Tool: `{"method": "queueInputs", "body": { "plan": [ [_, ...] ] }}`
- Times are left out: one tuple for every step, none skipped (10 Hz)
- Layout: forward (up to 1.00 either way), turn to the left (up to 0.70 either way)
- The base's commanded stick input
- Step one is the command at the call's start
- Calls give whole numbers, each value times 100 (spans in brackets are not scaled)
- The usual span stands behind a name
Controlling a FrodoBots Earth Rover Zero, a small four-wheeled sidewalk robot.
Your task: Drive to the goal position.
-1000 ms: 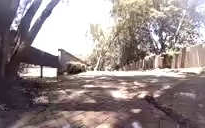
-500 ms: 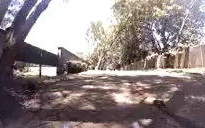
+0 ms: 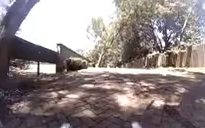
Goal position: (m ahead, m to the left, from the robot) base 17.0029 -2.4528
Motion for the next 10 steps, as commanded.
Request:
{"method": "queueInputs", "body": {
  "plan": [
    [70,0],
    [70,0],
    [70,0],
    [70,0],
    [70,0],
    [70,0],
    [70,0],
    [70,0],
    [70,0],
    [70,0]
  ]
}}
